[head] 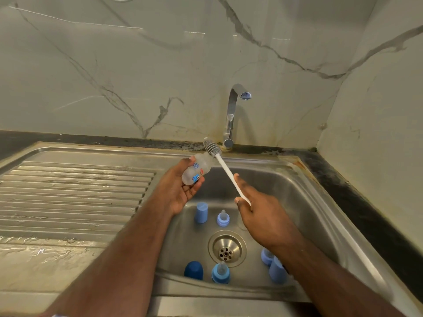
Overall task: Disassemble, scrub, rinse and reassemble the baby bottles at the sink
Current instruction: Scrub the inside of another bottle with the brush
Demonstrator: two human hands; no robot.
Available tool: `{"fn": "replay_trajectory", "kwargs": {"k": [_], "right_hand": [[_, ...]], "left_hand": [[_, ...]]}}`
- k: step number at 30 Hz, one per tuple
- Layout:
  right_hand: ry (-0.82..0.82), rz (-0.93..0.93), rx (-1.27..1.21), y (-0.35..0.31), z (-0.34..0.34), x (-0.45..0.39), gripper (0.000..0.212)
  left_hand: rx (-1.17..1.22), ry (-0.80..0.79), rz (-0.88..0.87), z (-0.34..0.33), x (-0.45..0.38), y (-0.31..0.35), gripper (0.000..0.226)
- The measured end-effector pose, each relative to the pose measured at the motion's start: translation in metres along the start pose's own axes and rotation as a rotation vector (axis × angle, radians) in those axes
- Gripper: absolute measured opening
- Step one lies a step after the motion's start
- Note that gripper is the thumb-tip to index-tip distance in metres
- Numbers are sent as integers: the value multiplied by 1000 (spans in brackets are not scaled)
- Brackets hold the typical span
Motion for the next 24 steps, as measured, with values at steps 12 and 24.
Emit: {"fn": "replay_trajectory", "kwargs": {"k": [12,24], "right_hand": [[-18,12,-8,2,1,5,57],[-41,-32,19,6,3,4,57]], "left_hand": [[-19,8,-30,3,-2,3,58],[-96,-57,-127,-2,0,6,39]]}}
Point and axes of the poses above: each hand's wrist, its own x-axis away from the middle knuckle, its own z-axis out of the back of the hand, y = z × x, the point moved 7 cm from there along -x, towards the middle knuckle, and after that the axes turned 7 degrees about -x, right-handed, at the moved point
